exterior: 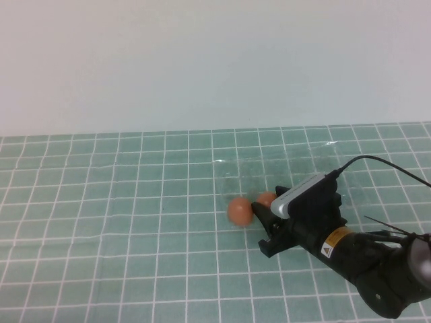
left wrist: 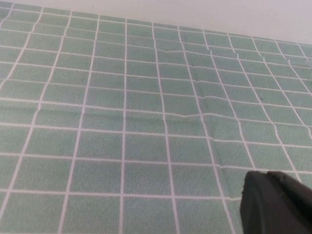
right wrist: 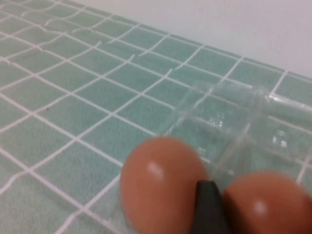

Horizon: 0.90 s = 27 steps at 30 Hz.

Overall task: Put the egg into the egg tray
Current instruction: Place the egg in the egg tray

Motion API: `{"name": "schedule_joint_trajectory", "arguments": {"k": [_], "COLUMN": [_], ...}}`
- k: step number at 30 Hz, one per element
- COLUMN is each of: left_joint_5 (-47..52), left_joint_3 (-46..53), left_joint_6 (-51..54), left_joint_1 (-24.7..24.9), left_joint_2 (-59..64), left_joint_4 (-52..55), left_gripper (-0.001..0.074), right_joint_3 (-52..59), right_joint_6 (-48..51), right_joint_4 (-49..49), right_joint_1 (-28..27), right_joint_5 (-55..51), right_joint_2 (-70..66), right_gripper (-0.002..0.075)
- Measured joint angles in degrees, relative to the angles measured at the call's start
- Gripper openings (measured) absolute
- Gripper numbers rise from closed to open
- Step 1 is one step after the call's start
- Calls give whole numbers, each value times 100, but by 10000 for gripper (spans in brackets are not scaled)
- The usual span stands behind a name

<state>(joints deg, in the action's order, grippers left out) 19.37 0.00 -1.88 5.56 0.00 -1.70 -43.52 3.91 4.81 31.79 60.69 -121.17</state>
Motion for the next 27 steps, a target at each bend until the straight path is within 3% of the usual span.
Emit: {"name": "schedule_joint_trajectory", "arguments": {"k": [17, 21, 25, 27], "left_joint_5": [0, 0, 0, 0], "left_joint_3": [0, 0, 0, 0], "left_joint_6": [0, 0, 0, 0], "left_joint_1": [0, 0, 0, 0], "left_joint_2": [0, 0, 0, 0], "left_joint_4": [0, 0, 0, 0], "left_gripper": [-1, -1, -1, -1], "right_joint_3": [0, 0, 0, 0], "right_joint_6": [0, 0, 0, 0], "right_joint_4": [90, 231, 482, 608], "right_joint_1": [0, 0, 0, 0], "right_joint_5": [-391, -979, -2076, -2793], "right_joint_2": [435, 1187, 2098, 2677], "right_gripper": [434, 329, 115, 49]}}
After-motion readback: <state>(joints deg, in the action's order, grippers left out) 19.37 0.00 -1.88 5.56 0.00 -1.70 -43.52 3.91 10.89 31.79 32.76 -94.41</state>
